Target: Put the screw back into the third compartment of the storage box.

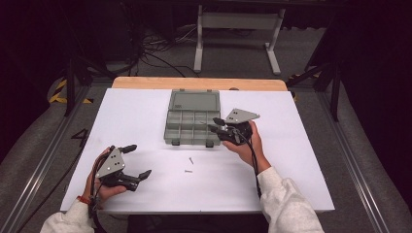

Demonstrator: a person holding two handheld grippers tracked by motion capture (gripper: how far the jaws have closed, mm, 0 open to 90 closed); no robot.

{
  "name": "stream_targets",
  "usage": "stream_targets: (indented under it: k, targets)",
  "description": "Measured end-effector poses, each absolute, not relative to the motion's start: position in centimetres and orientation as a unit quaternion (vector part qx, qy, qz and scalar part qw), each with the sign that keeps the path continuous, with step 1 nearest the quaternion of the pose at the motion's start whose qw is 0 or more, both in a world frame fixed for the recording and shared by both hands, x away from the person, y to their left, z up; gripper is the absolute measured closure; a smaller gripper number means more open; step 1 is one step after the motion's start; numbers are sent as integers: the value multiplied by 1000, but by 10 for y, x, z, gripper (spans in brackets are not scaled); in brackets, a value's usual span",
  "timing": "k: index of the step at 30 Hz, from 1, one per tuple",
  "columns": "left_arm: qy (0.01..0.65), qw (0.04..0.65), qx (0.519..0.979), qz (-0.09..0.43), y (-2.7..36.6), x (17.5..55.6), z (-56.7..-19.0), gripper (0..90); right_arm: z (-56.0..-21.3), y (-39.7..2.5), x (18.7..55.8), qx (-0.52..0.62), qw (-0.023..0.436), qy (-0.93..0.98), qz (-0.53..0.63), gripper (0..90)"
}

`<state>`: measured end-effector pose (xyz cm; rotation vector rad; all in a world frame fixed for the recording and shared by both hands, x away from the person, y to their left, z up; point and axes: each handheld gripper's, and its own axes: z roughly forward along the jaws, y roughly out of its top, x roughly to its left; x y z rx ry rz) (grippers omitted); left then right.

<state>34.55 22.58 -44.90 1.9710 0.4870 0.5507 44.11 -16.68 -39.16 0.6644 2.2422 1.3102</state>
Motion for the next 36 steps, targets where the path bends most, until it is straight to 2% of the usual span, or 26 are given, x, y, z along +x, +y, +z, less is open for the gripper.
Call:
stream_targets:
  k: [13,18,26,31,36]
  targets:
    - [197,490,816,235,225,344,-448,47,-395,-167,407,211,222,822,479,469]
    - [197,487,817,237,224,345,-449,47,-404,-157,399,202,210,836,465,342]
    - [193,486,819,235,223,344,-450,47,-412,-147,392,211,175,844,462,188]
    - [193,485,821,233,223,345,-450,45,-423,-140,391,210,162,854,448,129]
    - [192,482,823,232,222,345,-450,45,-433,-132,392,214,148,862,435,131]
